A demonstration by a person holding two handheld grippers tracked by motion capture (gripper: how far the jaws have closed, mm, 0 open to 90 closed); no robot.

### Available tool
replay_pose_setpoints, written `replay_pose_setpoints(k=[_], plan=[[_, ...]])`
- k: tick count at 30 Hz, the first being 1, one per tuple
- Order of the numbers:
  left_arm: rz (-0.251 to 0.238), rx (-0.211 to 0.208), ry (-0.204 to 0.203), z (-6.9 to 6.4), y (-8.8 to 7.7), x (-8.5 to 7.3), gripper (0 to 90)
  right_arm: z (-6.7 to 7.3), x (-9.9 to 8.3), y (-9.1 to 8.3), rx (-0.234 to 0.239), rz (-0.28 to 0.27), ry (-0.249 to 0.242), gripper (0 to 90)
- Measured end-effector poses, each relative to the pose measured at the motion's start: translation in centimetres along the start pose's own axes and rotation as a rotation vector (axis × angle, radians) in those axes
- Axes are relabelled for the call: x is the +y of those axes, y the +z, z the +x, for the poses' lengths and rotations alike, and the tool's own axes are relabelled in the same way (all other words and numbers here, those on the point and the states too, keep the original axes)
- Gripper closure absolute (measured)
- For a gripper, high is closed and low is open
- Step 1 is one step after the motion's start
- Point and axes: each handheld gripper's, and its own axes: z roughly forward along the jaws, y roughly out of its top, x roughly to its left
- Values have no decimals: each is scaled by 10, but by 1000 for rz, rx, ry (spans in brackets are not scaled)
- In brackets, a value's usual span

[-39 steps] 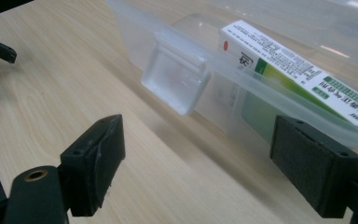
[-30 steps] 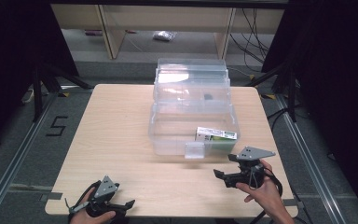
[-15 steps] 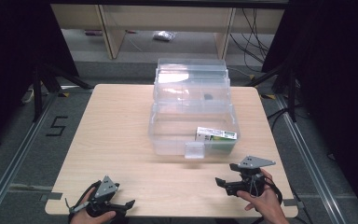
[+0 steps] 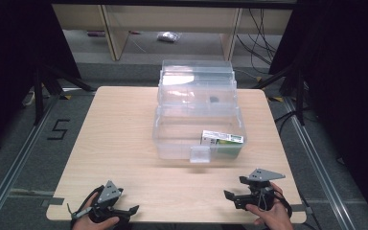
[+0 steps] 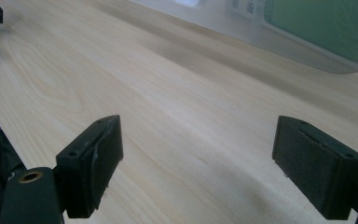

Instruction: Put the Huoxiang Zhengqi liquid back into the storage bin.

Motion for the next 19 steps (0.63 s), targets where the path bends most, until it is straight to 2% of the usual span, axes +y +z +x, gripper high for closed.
replay_pose_setpoints(k=[2,3,4,5,6,9,10,11,13,14,16,19], plan=[[3,-1,2,0,0,0,156,0,-1,-1,-11,-4,-9,170],[3,-3,2,0,0,0,156,-1,-2,0,1,-5,-28,169],[2,-4,2,0,0,0,156,3,-4,-1,3,1,17,169],[-3,-8,4,0,0,0,156,0,-4,-1,-4,-8,-14,169],[-5,-1,-4,1,-1,0,156,3,-6,-1,-13,-9,3,169],[-1,0,-5,1,0,-1,156,3,-7,-1,-16,-3,-1,169],[0,-4,-1,1,0,-1,156,1,-7,-2,-37,3,-32,169],[5,5,2,1,0,0,156,3,-7,-1,-29,9,-3,170],[3,6,1,1,0,0,156,2,-8,0,-23,3,-15,169],[1,5,-2,1,1,0,156,4,-9,-1,-30,12,-2,170],[-3,-2,-6,1,0,0,156,3,-9,0,-44,7,-31,170],[3,0,2,1,0,0,156,5,-8,0,-37,12,-5,170]])
